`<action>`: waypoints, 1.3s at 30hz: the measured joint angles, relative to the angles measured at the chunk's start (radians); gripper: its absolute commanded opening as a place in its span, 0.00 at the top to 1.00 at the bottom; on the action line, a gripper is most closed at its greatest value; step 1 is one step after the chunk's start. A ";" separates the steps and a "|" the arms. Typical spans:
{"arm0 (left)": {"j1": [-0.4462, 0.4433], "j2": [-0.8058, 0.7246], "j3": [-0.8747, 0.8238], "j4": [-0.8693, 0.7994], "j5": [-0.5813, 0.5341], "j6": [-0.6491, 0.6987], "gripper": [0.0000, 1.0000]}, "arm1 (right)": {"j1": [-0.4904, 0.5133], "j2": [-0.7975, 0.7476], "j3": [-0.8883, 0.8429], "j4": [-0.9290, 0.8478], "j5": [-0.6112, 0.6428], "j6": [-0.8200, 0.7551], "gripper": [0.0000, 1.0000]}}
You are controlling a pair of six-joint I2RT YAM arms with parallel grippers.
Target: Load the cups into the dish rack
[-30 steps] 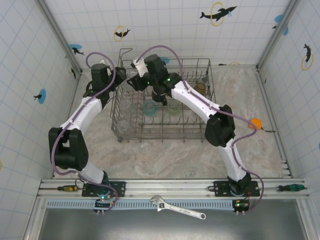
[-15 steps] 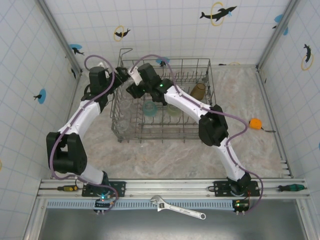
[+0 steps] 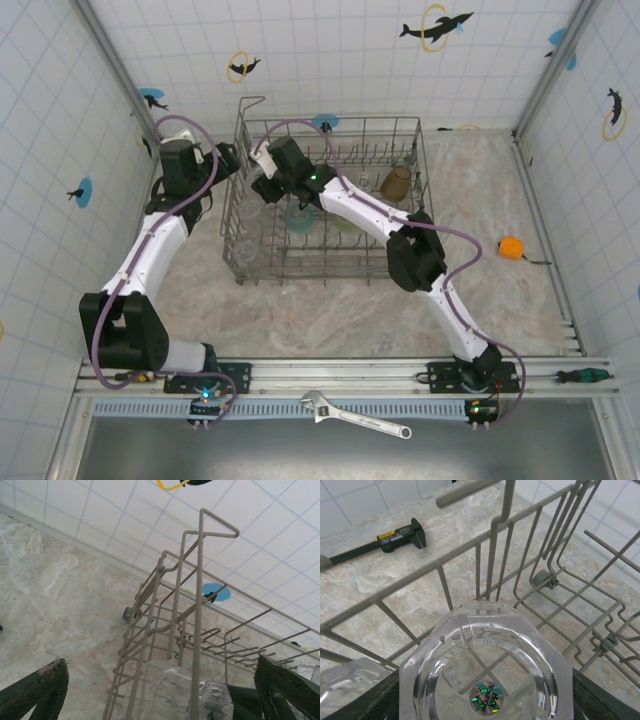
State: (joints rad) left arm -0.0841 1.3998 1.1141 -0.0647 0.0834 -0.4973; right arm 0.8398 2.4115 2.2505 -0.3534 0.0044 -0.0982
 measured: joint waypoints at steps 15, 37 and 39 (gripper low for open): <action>0.000 0.001 -0.029 -0.031 -0.002 0.030 0.03 | 0.012 0.043 0.002 -0.003 0.027 -0.026 0.50; 0.001 0.003 -0.029 -0.059 0.009 0.030 0.03 | -0.014 0.043 0.003 0.081 -0.022 0.083 0.00; 0.004 0.003 -0.029 -0.061 0.009 0.030 0.03 | -0.025 0.029 0.003 0.082 -0.031 0.098 0.00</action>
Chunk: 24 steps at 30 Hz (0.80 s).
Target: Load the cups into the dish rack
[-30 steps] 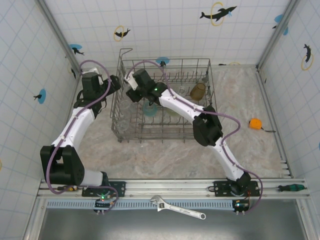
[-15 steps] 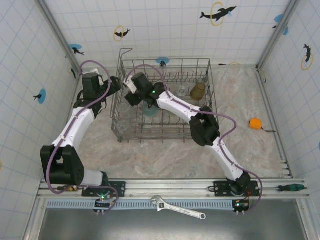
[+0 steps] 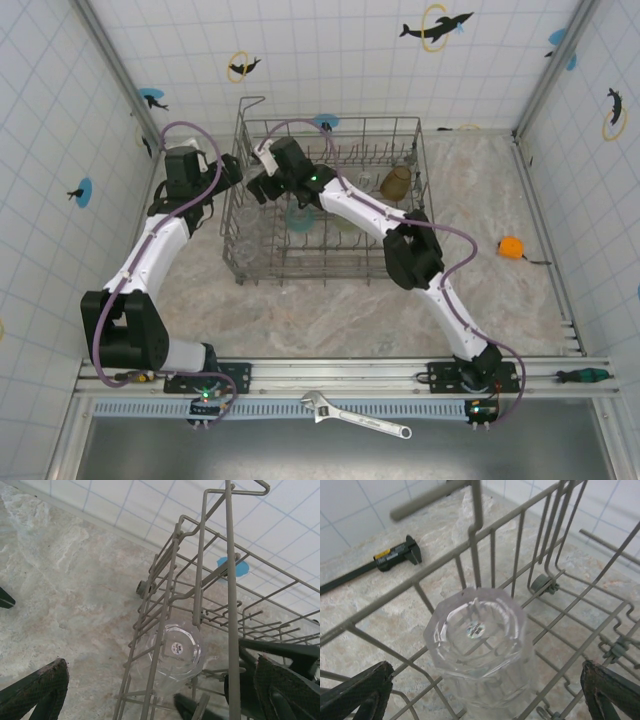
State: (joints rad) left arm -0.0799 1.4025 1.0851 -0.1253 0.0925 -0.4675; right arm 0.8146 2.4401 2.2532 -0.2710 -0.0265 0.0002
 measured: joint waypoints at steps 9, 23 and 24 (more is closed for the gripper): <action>0.037 -0.002 0.000 -0.001 0.012 -0.017 0.03 | -0.063 -0.247 -0.082 0.002 -0.004 0.015 0.00; 0.157 -0.114 -0.085 0.109 0.016 -0.122 0.02 | -0.321 -0.812 -0.682 0.145 -0.036 0.080 0.00; 0.157 -0.116 -0.086 0.111 0.013 -0.121 0.02 | -0.351 -0.841 -0.729 0.155 -0.045 0.091 0.00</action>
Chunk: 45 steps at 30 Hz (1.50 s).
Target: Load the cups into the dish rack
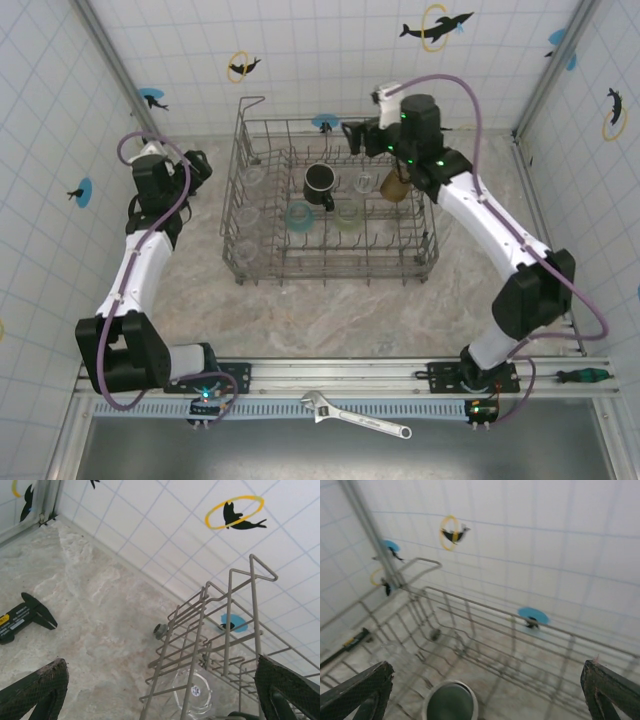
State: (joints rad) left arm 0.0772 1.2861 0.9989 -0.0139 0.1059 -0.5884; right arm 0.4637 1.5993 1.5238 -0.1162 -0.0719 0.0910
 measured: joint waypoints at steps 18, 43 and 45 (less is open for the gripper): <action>0.014 -0.119 -0.455 0.163 -0.319 0.077 0.02 | -0.442 -0.321 -0.634 0.148 0.058 0.220 0.00; -0.013 0.034 -0.912 0.783 -0.296 0.340 0.02 | -0.383 -0.379 -1.252 0.542 0.491 0.098 0.00; -0.020 0.052 -0.934 0.835 -0.278 0.380 0.02 | -0.360 -0.379 -1.295 0.607 0.509 0.064 0.00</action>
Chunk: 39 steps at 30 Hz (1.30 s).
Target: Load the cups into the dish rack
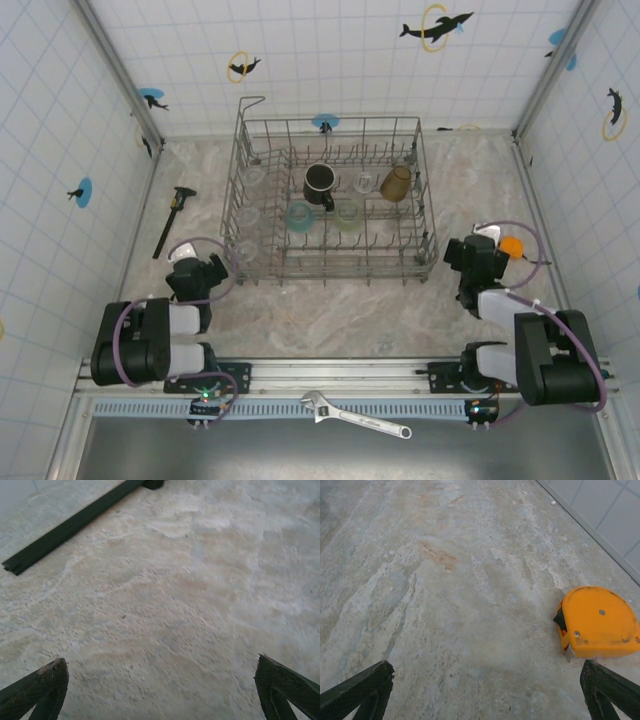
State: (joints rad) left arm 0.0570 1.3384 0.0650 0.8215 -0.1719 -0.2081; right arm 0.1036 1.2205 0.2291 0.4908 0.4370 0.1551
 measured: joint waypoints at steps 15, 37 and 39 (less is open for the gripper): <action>-0.007 0.173 -0.058 0.423 0.148 0.127 0.02 | 0.049 0.090 -0.222 0.476 0.035 -0.085 0.00; -0.007 0.173 -0.058 0.423 0.165 0.133 0.02 | -0.011 0.304 -0.224 0.792 -0.071 -0.058 0.00; -0.007 0.173 -0.058 0.423 0.165 0.133 0.02 | -0.012 0.304 -0.224 0.792 -0.074 -0.057 0.00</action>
State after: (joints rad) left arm 0.0502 1.5116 0.0071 1.2449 -0.0071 -0.0753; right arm 0.0914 1.5246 0.0048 1.2823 0.3630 0.0978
